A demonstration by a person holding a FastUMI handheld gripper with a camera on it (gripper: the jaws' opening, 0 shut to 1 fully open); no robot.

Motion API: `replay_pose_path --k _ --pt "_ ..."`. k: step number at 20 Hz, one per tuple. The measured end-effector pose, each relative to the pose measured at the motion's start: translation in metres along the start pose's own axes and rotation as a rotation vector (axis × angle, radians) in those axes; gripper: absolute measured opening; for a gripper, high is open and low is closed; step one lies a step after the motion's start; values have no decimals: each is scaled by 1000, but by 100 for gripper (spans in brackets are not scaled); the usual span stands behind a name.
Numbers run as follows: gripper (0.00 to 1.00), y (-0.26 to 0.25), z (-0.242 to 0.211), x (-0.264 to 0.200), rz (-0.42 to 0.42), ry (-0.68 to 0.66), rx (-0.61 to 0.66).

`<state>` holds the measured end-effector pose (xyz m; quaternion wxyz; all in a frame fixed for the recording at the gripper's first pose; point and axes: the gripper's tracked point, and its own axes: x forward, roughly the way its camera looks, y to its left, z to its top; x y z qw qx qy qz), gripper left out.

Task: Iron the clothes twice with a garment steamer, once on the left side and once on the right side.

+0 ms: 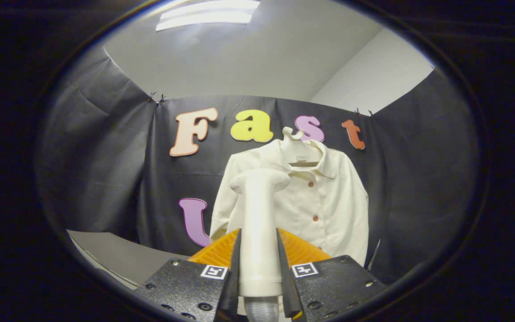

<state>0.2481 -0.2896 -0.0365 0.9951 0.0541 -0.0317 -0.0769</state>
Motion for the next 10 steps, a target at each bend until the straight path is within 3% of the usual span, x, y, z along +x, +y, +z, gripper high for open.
replay_pose_path --k 10 --pt "38 -20 -39 23 17 47 70"
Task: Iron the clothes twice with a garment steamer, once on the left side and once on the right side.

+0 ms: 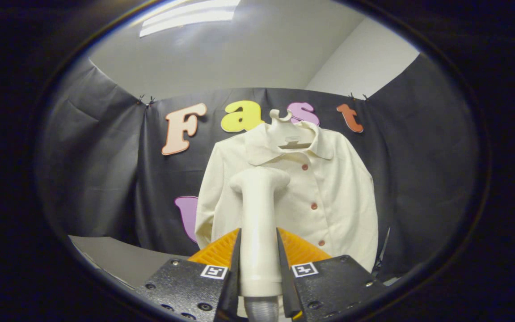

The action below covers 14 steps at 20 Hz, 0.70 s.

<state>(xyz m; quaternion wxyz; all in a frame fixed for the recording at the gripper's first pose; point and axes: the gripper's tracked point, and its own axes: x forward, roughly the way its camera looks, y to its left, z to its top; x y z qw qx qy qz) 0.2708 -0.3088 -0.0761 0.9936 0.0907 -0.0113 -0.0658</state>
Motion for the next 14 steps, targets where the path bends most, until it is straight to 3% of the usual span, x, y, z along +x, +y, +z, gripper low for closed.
replay_pose_path --k 14 --pt "38 -23 -57 -14 -17 71 46"
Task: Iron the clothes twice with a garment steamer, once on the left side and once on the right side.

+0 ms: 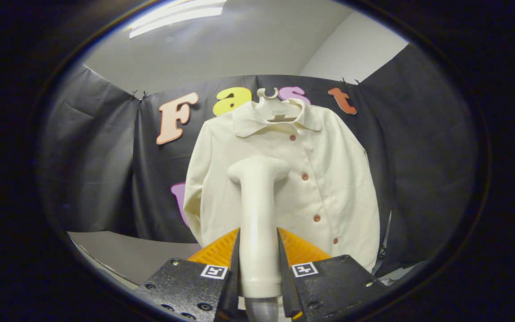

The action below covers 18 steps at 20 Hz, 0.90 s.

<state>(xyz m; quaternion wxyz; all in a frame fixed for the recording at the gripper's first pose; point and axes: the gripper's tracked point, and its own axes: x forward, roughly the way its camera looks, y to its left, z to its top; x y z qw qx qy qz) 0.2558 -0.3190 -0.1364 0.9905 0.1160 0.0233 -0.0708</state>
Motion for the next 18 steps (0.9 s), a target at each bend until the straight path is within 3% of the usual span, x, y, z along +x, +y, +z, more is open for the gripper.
replay_pose_path --k 18 --pt "38 -29 -114 -43 5 151 66"
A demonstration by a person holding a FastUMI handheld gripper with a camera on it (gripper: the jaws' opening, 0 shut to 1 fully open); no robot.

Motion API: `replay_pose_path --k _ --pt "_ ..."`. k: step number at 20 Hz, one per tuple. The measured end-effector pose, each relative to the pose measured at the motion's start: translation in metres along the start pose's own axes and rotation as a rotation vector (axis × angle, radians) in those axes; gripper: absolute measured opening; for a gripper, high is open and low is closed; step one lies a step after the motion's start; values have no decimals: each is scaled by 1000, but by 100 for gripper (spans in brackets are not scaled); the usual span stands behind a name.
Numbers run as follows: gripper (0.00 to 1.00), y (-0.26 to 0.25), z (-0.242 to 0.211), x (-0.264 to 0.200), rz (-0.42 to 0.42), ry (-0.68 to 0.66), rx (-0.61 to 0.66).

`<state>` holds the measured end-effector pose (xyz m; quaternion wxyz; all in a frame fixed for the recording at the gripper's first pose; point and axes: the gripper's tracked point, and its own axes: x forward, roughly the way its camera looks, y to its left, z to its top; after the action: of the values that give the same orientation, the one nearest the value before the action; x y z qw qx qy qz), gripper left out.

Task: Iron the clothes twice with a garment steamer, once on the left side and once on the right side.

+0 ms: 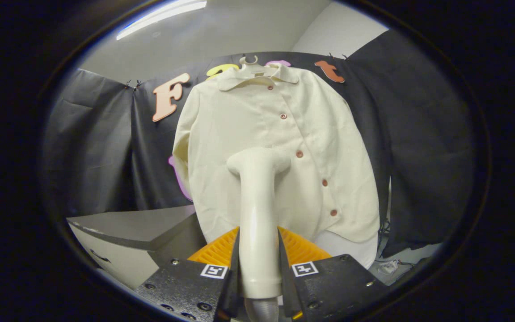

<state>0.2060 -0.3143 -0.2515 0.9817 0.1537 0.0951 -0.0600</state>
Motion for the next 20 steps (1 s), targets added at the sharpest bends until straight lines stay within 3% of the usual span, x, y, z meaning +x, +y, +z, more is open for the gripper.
replay_pose_path --k 20 --pt "38 -29 -112 -45 -33 185 62"
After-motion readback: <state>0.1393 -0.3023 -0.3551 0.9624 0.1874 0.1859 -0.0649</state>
